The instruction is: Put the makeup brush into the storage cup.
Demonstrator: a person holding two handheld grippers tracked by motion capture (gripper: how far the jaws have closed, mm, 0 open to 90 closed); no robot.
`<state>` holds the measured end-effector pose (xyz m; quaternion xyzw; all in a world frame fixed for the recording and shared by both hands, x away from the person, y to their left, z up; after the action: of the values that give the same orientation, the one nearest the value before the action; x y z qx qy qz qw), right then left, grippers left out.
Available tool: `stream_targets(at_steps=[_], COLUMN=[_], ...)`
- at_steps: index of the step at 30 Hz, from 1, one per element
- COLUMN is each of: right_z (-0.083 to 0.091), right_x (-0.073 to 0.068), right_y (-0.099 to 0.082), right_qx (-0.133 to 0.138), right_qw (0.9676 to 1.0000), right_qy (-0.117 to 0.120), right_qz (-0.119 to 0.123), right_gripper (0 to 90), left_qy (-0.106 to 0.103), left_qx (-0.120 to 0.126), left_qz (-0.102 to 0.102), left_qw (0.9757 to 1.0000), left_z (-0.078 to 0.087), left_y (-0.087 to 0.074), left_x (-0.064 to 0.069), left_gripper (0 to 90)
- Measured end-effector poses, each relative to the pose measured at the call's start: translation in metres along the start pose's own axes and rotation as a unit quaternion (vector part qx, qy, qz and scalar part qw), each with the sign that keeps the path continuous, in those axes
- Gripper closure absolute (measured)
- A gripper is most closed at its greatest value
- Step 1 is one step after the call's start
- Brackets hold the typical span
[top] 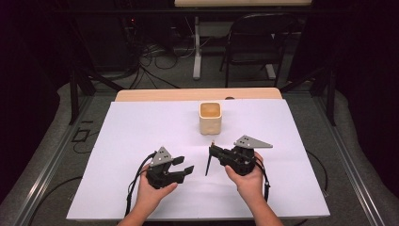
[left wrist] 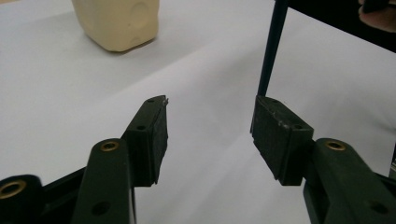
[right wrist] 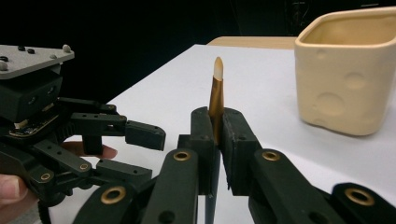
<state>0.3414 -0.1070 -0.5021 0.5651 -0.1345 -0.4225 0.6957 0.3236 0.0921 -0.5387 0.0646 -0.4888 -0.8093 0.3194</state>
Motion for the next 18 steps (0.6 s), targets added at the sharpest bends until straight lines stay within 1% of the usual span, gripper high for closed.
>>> stream_targets(at_steps=[2, 4, 7, 8, 9, 12, 14, 17, 18], right_z=[0.001, 0.002, 0.003, 0.002, 0.003, 0.003, 0.003, 0.003, 0.003], right_x=[0.001, 0.001, 0.001, 0.001, 0.001, 0.001, 0.001, 0.001, 0.0], right_y=[0.003, 0.005, 0.009, 0.01, 0.01, 0.013, 0.015, 0.017, 0.018], right_qx=[0.002, 0.003, -0.001, 0.002, -0.003, -0.003, -0.002, -0.004, -0.008], right_qw=[1.0, 1.0, 0.9998, 0.9998, 0.9997, 0.9995, 0.9994, 0.9993, 0.9992], right_qy=[-0.004, -0.007, -0.013, -0.013, -0.017, -0.021, -0.023, -0.024, -0.027], right_qz=[0.006, 0.007, 0.015, 0.016, 0.02, 0.024, 0.027, 0.029, 0.03], right_gripper=[84.0, 84.0, 84.0, 84.0, 84.0, 84.0, 84.0, 84.0, 84.0], left_qy=[0.007, 0.013, 0.022, 0.026, 0.028, 0.018, 0.024, 0.032, 0.032], left_qx=[-0.002, -0.005, -0.005, -0.005, -0.006, -0.012, -0.019, -0.024, -0.028], left_qz=[0.004, 0.0, -0.001, -0.003, -0.003, 0.002, 0.001, -0.011, -0.012], left_qw=[1.0, 0.9999, 0.9997, 0.9996, 0.9996, 0.9998, 0.9995, 0.9991, 0.999], left_z=[0.001, 0.003, 0.007, 0.008, 0.01, 0.011, 0.012, 0.012, 0.012], left_y=[-0.001, -0.002, -0.003, -0.003, -0.004, -0.007, -0.008, -0.01, -0.011], left_x=[-0.002, -0.005, -0.008, -0.01, -0.012, -0.015, -0.017, -0.019, -0.019], left_gripper=[43.4, 42.0, 41.1, 40.5, 39.7, 41.4, 41.3, 41.2, 41.2])
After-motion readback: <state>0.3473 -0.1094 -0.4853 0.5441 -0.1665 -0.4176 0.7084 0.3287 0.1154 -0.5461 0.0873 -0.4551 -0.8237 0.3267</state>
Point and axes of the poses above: each handheld gripper's, and its own axes: z roughly backward along the jaws, y roughly out of its top, x roughly to its right, the point moved 5 cm from there along -z, roughly forward along the jaws, and after that the axes turned 5 degrees about -y, right-handed, at the moved point
